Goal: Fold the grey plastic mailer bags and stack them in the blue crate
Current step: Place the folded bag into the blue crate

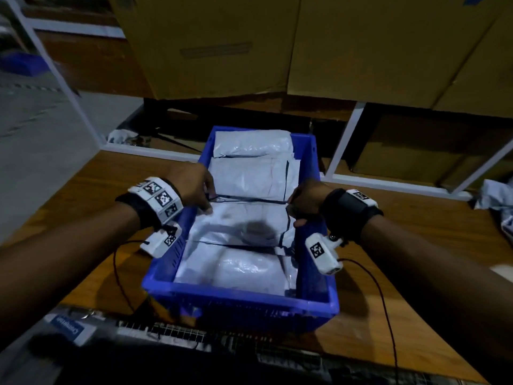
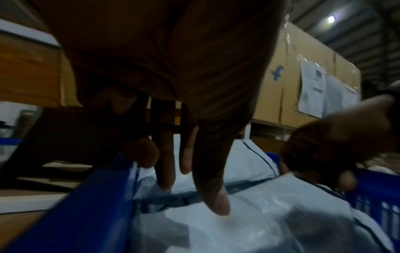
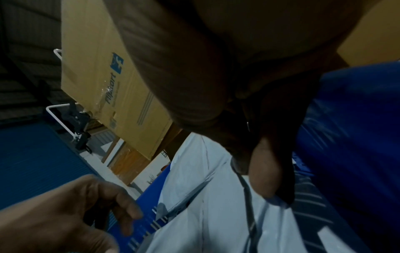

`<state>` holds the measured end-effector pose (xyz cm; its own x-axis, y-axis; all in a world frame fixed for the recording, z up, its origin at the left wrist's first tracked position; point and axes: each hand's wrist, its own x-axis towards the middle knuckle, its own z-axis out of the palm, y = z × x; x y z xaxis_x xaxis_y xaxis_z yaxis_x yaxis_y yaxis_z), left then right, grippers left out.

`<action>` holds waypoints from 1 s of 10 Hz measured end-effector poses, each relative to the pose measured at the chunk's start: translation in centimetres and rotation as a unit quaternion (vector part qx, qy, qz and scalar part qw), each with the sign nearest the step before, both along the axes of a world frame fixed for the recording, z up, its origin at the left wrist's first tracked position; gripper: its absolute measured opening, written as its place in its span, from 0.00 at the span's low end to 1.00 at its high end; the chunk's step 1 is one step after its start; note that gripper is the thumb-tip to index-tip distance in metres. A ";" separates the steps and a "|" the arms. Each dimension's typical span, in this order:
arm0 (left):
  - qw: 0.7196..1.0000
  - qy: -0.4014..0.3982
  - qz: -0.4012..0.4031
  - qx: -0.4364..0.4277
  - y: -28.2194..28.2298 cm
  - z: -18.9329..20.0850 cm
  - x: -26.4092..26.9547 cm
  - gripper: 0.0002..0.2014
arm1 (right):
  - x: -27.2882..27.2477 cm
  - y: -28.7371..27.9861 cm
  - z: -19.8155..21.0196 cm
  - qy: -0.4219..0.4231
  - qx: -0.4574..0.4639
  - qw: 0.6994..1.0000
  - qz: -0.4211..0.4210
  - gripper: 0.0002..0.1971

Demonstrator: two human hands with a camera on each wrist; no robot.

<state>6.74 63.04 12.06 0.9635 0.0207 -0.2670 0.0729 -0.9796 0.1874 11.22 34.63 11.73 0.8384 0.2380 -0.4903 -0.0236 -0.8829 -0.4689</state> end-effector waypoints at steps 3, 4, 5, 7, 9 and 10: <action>0.999 0.042 -0.026 -0.018 -0.5 -0.1 0.5 0.23 | 1.0 1.4 0.4 -0.075 -0.118 0.990 0.038 0.10; 0.998 0.042 -0.027 -0.028 -0.2 0.0 0.9 0.23 | 1.5 1.2 0.3 -0.078 -0.123 0.989 0.021 0.12; 0.998 0.044 -0.025 -0.039 -0.2 0.0 1.0 0.23 | 1.5 0.7 0.6 -0.081 -0.126 0.988 0.024 0.12; 0.998 0.036 -0.017 -0.039 -1.5 1.3 0.8 0.24 | 1.9 -0.8 1.5 -0.101 -0.113 0.986 0.070 0.06; 0.998 -0.028 0.000 -0.049 -6.3 5.4 -0.7 0.24 | 1.2 -5.4 4.0 -0.100 0.038 0.994 0.035 0.12; 0.994 -0.076 -0.012 -0.080 -11.4 8.3 -2.5 0.25 | -0.2 -9.9 5.4 -0.064 0.164 0.984 -0.014 0.10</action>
<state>4.22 51.60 20.39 0.9926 -0.0333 -0.1167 0.0094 -0.9377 0.3473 11.06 24.72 17.18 0.8971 0.3413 -0.2804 0.0322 -0.6836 -0.7292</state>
